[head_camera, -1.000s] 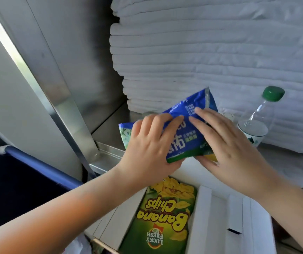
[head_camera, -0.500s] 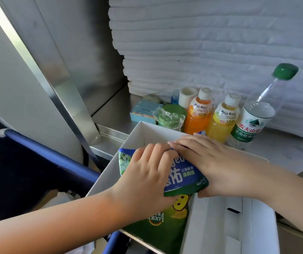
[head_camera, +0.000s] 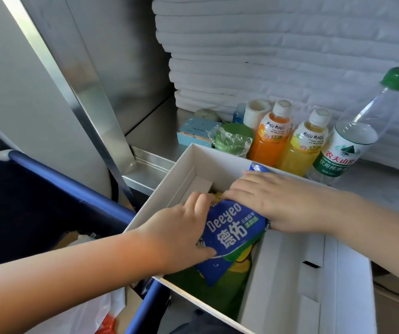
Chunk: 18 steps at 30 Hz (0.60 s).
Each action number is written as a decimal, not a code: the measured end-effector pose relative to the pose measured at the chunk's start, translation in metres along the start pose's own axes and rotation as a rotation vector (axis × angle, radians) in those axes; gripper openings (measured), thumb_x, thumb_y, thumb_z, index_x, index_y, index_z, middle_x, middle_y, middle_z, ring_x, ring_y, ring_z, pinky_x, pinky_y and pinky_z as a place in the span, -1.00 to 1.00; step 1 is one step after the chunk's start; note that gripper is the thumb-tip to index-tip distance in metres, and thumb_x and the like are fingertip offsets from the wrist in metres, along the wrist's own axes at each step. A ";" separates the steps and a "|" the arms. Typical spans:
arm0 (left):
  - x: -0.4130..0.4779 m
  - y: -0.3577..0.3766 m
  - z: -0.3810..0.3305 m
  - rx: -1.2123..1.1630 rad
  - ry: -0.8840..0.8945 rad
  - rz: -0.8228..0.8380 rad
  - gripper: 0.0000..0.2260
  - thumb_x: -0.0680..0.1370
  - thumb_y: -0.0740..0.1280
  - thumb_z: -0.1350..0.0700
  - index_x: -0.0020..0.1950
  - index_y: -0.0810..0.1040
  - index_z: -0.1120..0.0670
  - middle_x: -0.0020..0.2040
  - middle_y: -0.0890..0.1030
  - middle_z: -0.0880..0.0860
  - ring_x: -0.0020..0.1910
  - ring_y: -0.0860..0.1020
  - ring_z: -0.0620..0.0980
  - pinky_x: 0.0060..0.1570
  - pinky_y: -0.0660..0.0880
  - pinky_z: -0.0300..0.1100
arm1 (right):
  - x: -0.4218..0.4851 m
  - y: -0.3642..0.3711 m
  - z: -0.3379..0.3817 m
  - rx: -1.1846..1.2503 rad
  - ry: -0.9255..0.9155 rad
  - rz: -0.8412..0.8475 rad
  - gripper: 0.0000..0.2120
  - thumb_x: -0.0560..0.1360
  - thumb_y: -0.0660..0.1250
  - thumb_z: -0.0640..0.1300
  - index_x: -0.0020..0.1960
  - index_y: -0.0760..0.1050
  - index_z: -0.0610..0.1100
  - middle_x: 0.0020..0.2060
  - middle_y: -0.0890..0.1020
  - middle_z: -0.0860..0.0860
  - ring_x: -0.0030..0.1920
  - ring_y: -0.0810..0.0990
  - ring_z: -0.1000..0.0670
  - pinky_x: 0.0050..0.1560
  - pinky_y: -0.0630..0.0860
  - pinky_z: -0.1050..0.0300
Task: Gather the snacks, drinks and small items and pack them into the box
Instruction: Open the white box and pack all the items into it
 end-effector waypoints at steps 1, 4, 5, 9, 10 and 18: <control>0.000 0.002 0.004 0.019 -0.025 0.044 -0.30 0.46 0.27 -0.29 0.42 -0.02 -0.08 0.36 0.30 -0.07 0.22 0.44 -0.08 0.07 0.46 -0.25 | 0.002 0.000 -0.001 0.013 -0.012 0.000 -0.36 0.44 0.40 0.05 0.42 0.19 -0.01 0.29 0.37 0.05 0.32 0.25 0.09 0.36 0.00 0.28; -0.001 0.008 0.013 0.138 -0.057 0.167 -0.34 0.48 0.22 -0.32 0.41 0.09 -0.01 0.23 0.48 -0.02 0.08 0.50 -0.05 0.01 0.46 -0.20 | 0.009 0.000 -0.002 -0.002 -0.052 0.012 -0.41 0.45 0.39 -0.02 0.40 0.22 0.01 0.31 0.37 0.05 0.35 0.23 0.08 0.44 0.07 0.14; -0.002 0.009 0.015 0.193 -0.056 0.207 -0.37 0.49 0.21 -0.31 0.39 0.13 0.02 0.17 0.51 -0.01 0.01 0.51 -0.04 -0.03 0.46 -0.18 | 0.012 0.001 -0.001 -0.009 -0.061 0.026 -0.40 0.44 0.40 -0.06 0.40 0.22 0.01 0.32 0.35 0.05 0.37 0.21 0.07 0.44 0.09 0.09; -0.001 0.010 0.015 0.296 0.042 0.307 -0.54 0.52 0.23 -0.22 0.28 0.30 0.04 0.06 0.51 -0.01 -0.09 0.48 -0.01 -0.07 0.43 -0.14 | 0.024 0.009 0.007 0.043 -0.095 0.080 -0.34 0.39 0.45 -0.11 0.41 0.24 -0.02 0.34 0.35 0.00 0.40 0.21 0.00 0.43 0.09 0.06; -0.001 0.012 0.014 0.289 0.073 0.346 -0.57 0.53 0.24 -0.20 0.27 0.32 0.02 0.06 0.52 -0.01 -0.07 0.49 0.00 -0.04 0.45 -0.12 | 0.027 0.014 0.011 0.037 -0.111 0.098 -0.34 0.39 0.45 -0.09 0.41 0.25 -0.03 0.34 0.36 -0.02 0.40 0.22 -0.02 0.42 0.08 0.06; 0.003 0.020 -0.010 0.225 0.419 0.386 -0.56 0.56 0.24 -0.07 0.43 0.24 -0.15 0.32 0.37 -0.05 0.21 0.37 -0.02 0.15 0.31 -0.10 | 0.027 0.035 0.014 -0.009 -0.021 0.238 -0.28 0.47 0.35 -0.13 0.51 0.06 -0.06 0.46 0.21 -0.07 0.46 0.12 -0.06 0.43 0.13 0.07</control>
Point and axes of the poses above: each hand's wrist, its own x-axis towards the middle knuckle, its own y-axis out of the palm, z = x × y, the point moved 5 cm from there along x, towards the middle knuckle
